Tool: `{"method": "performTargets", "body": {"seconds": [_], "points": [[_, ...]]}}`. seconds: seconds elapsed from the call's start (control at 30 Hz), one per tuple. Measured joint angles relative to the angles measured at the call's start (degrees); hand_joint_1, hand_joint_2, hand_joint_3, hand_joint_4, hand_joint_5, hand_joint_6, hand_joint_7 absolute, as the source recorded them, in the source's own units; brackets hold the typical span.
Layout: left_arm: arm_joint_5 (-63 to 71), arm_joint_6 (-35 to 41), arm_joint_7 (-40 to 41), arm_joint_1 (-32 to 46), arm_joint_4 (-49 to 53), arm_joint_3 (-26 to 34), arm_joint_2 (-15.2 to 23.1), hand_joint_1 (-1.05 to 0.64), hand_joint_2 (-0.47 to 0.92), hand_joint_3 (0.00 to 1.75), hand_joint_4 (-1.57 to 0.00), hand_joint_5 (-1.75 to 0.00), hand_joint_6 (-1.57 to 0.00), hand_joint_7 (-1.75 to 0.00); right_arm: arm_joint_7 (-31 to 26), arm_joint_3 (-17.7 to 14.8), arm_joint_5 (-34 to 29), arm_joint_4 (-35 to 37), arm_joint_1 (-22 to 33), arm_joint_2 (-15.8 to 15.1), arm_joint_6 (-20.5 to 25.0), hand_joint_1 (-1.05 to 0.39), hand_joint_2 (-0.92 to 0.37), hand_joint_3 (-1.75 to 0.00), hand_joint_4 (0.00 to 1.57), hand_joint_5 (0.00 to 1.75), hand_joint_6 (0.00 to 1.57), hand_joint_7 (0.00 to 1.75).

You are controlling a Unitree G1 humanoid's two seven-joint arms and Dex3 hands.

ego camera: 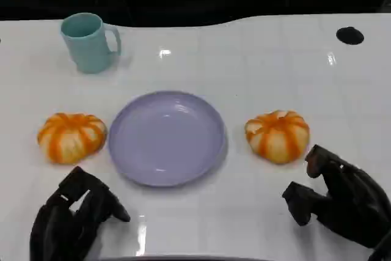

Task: Grasp the bread from the table and place it into the plate.

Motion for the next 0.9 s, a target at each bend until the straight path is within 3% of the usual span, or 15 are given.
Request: {"method": "performTargets", "body": {"seconds": [0.9], "points": [[-0.2,-0.1,-0.3,-0.4,1.0,0.3,0.1,-0.59,0.92,0.23,-0.65,-1.75,-0.55,-1.46,0.3,0.6,-0.3,0.1,0.0,-0.1,-1.1,-0.53,-0.92,-0.36,0.83,1.75,0.58,1.74]]}}
